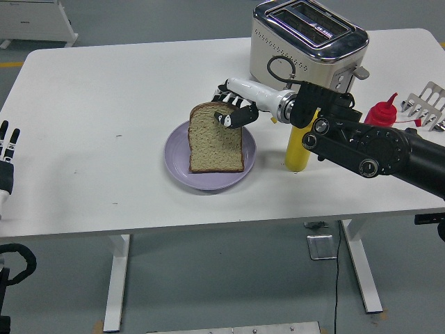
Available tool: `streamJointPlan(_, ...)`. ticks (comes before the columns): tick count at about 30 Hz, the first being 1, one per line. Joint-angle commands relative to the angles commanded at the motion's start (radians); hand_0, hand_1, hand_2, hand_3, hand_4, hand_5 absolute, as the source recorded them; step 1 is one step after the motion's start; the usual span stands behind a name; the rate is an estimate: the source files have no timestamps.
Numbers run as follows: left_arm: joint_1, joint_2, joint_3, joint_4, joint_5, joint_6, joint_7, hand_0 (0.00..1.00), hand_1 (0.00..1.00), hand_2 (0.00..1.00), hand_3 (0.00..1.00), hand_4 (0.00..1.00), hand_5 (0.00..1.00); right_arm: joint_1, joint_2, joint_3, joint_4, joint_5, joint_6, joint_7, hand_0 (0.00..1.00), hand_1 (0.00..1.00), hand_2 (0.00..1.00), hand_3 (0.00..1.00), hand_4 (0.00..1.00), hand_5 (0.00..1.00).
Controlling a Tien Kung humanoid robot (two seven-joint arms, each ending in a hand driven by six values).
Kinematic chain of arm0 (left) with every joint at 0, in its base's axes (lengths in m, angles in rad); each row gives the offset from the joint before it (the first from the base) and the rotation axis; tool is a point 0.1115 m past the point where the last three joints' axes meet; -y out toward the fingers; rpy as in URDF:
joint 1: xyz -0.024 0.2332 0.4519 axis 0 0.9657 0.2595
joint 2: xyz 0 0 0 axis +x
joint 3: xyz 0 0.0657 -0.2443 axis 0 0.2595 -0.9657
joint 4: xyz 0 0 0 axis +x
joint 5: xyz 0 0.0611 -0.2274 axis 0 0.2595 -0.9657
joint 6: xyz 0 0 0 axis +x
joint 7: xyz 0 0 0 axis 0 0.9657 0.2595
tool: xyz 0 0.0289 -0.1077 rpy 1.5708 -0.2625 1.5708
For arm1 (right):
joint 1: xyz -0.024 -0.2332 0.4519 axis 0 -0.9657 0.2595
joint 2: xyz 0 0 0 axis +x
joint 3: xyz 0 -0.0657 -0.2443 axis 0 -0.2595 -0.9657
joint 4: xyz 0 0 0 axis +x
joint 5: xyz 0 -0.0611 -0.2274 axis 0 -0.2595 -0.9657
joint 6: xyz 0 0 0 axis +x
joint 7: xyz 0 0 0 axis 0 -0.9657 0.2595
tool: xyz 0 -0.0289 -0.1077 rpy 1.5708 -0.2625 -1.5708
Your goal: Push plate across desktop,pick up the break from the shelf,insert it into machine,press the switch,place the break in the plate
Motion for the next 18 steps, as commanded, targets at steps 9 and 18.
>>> streamJointPlan(9, 0.0, 0.0, -0.002, -0.001, 0.0, 0.0, 0.0, 0.835, 0.842, 0.903, 0.781, 0.585, 0.998, 0.001, 0.001, -0.002, -0.004, -0.043, -0.017, 0.004, 0.807, 0.822, 0.882, 0.918, 0.659, 0.246)
streamJointPlan(18, -0.002, 0.0, -0.004, -0.002, 0.0, 0.0, 0.0, 0.839, 0.846, 0.908, 0.783, 0.584, 0.998, 0.001, -0.003, 0.009, 0.004, -0.061, -0.047, 0.023, 0.926, 0.915, 0.958, 0.98, 0.699, 0.264)
